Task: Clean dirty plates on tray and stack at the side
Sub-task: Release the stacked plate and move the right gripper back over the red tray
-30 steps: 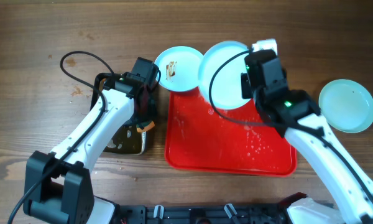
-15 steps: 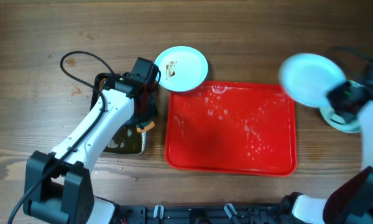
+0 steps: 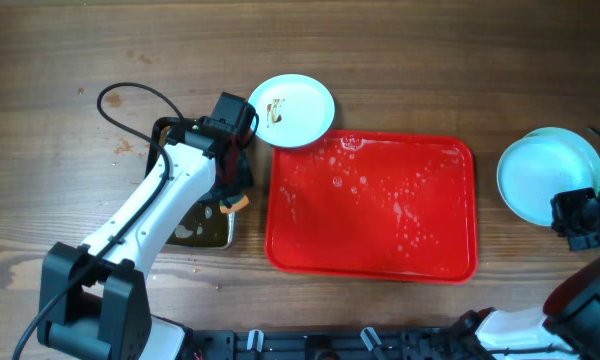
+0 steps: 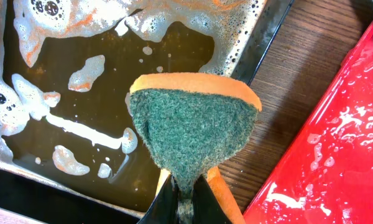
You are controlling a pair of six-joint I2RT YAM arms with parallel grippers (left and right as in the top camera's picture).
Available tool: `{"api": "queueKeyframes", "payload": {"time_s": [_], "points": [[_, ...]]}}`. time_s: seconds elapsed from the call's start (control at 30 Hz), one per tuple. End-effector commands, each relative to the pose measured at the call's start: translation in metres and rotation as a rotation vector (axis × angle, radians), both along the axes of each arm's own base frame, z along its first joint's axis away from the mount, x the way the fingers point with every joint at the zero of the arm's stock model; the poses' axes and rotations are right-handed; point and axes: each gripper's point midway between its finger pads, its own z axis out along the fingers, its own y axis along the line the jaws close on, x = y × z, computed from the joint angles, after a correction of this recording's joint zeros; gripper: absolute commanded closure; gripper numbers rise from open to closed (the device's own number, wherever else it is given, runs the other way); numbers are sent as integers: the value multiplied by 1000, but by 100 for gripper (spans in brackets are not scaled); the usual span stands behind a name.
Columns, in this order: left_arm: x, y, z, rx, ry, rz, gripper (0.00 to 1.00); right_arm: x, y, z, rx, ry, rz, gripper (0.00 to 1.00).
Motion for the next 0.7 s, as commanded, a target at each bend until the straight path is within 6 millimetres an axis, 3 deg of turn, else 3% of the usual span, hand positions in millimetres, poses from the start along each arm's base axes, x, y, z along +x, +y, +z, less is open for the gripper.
{"api": "queueKeyframes", "payload": {"time_s": [0.0,0.23,0.4,0.57,0.6,0.63,0.67], "points": [[-4,3,0,0,11,-9,96,-1,-2,-11,5,17,-18,96],[-3,3,0,-1,8,-8,96,5,-16,-3,-44,4,-47,96],[-3,2,0,-1,8,-9,96,36,-28,9,-83,-125,23,96],[-1,2,0,-4,-1,-8,96,55,-35,18,-109,-203,64,96],[0,1,0,-5,-3,-9,96,55,-34,18,-107,-205,64,86],[0,1,0,-5,-3,-9,96,55,-34,18,-106,-204,61,18],[0,2,0,-5,-3,-8,96,56,-33,18,-101,-210,64,2]]}}
